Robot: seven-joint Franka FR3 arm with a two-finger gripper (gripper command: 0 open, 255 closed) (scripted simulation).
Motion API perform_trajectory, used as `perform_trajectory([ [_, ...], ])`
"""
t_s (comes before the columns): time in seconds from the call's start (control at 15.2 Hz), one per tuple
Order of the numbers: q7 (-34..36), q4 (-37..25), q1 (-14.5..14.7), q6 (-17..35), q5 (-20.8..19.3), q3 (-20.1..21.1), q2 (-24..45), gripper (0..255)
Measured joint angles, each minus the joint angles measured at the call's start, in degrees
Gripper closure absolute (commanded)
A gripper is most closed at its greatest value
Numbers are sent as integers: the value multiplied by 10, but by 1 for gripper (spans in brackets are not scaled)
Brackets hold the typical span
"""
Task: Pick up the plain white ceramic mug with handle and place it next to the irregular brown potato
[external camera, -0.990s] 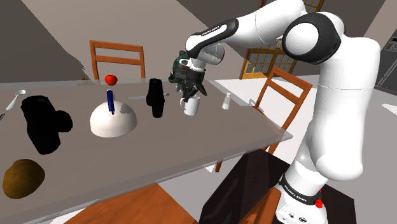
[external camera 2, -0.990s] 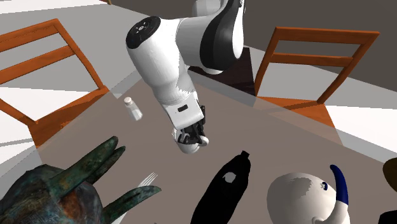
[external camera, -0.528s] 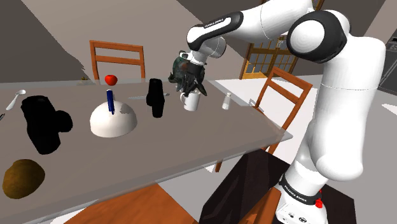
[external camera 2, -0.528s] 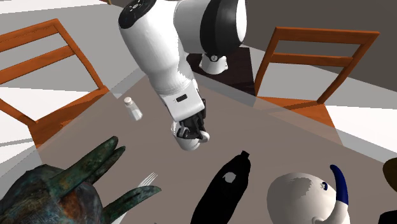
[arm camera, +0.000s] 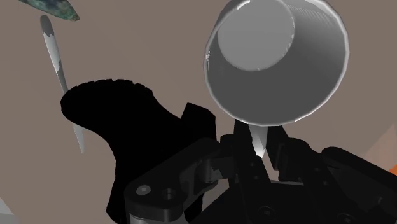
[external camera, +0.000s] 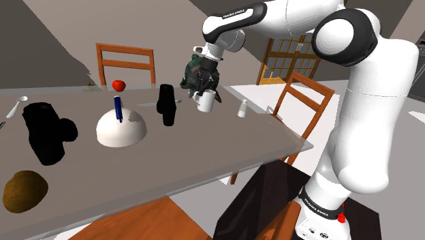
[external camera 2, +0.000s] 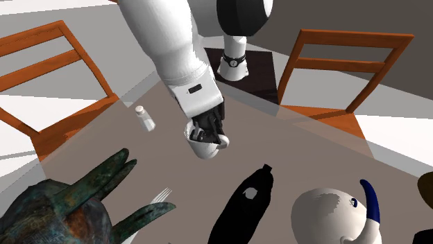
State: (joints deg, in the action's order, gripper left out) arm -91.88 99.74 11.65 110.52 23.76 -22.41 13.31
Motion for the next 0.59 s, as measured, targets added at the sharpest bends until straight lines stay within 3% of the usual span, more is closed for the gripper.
perform_trajectory([
  [0.59, 23, -50, -1, -60, -13, -3, -14, 255],
])
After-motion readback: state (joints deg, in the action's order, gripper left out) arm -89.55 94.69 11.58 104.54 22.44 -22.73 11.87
